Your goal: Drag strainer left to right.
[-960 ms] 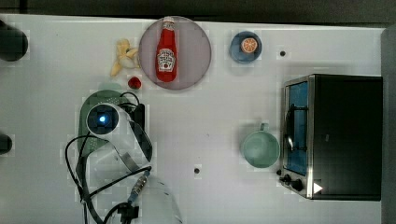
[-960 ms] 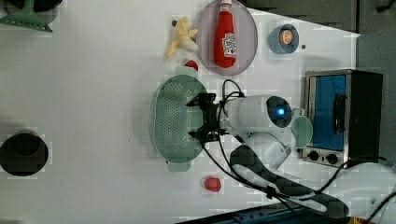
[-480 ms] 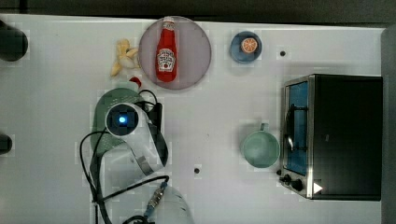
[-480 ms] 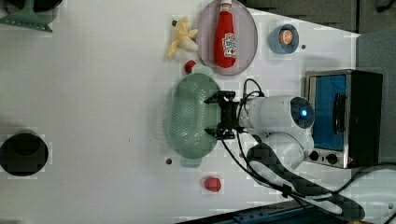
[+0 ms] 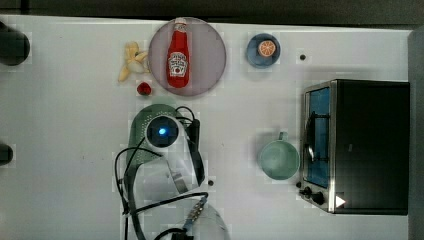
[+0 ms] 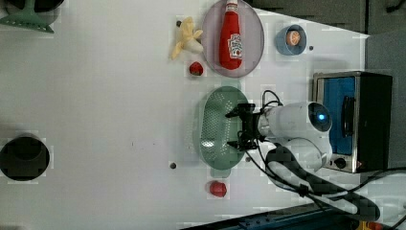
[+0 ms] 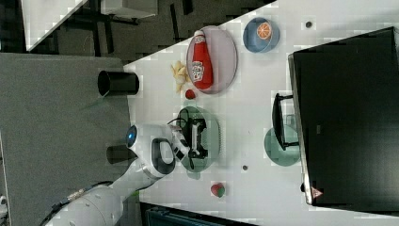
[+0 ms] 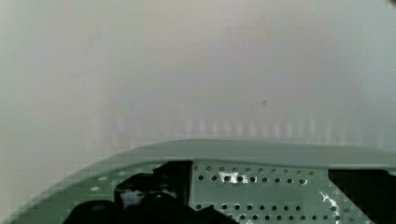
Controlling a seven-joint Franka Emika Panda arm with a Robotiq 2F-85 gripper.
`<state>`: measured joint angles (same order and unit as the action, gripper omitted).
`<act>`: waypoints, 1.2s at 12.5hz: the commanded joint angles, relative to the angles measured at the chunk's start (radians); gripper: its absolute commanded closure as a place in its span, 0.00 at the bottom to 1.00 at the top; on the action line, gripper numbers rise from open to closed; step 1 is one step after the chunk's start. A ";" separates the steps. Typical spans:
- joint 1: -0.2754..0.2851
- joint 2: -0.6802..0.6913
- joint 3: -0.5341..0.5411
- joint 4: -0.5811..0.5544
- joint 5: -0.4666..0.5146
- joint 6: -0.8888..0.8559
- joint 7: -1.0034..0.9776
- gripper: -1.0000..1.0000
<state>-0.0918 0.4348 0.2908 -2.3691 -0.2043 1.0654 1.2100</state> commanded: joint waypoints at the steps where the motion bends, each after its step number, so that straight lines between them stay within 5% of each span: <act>1: -0.063 -0.023 -0.045 0.020 -0.026 0.011 -0.143 0.00; 15: -0.141 -0.030 -0.239 0.018 -0.027 0.051 -0.410 0.00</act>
<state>-0.2272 0.4294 0.0599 -2.3574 -0.2159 1.1211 0.8750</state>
